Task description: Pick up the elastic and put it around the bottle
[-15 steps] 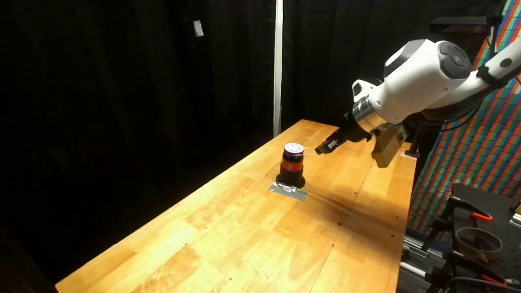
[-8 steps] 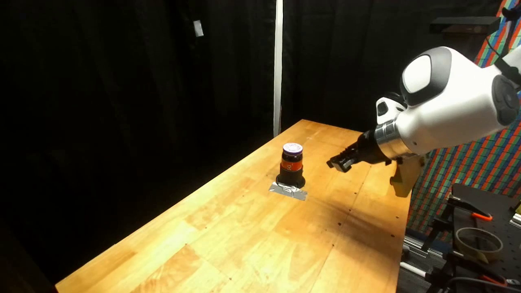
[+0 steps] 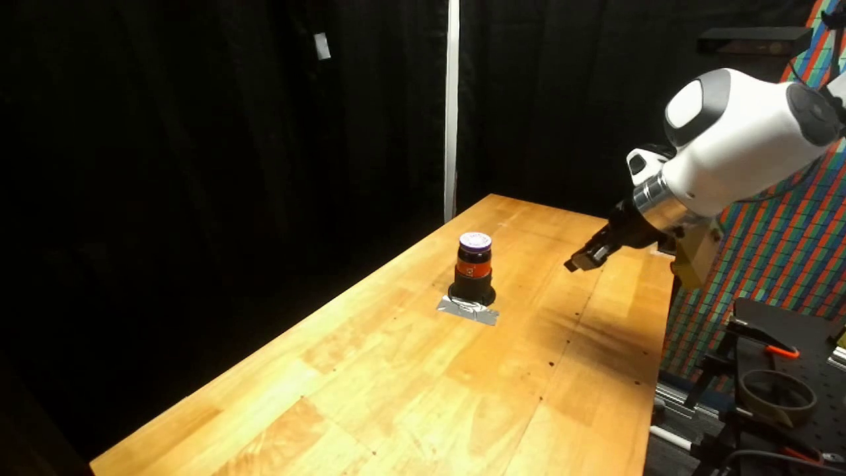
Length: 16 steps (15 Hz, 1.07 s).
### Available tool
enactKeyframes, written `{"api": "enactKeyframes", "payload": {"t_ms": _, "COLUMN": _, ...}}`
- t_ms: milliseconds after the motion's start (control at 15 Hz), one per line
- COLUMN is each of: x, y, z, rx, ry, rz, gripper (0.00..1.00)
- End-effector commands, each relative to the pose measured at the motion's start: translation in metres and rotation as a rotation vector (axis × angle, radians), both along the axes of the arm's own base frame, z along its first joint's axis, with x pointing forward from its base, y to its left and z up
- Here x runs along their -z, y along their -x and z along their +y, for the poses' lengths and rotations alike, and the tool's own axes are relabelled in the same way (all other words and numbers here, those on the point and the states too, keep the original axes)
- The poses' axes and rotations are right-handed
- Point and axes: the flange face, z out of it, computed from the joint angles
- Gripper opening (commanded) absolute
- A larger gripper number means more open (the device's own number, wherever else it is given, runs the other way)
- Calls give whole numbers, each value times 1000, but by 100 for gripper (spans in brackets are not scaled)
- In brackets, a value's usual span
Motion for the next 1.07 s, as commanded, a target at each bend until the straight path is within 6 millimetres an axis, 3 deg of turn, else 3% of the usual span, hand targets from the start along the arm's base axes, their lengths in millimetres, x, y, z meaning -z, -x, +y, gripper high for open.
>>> {"api": "enactKeyframes", "payload": {"t_ms": 0, "x": -6, "y": 8, "z": -51, "rx": -51, "ry": -54, "rz": 139, "gripper": 60}}
{"api": "enactKeyframes", "payload": {"t_ms": 133, "x": -2, "y": 24, "z": -68, "rx": -43, "ry": -57, "rz": 256, "gripper": 74}}
{"api": "enactKeyframes", "payload": {"t_ms": 333, "x": -32, "y": 29, "z": -70, "rx": -55, "ry": -43, "rz": 378, "gripper": 98}}
{"api": "enactKeyframes", "payload": {"t_ms": 867, "x": -181, "y": 6, "z": -9, "rx": -70, "ry": -52, "rz": 497, "gripper": 100}}
{"api": "enactKeyframes", "payload": {"t_ms": 933, "x": -148, "y": 11, "z": -22, "rx": -107, "ry": -80, "rz": 482, "gripper": 100}}
{"api": "enactKeyframes", "payload": {"t_ms": 1000, "x": -155, "y": 5, "z": -17, "rx": -111, "ry": -61, "rz": 455, "gripper": 100}}
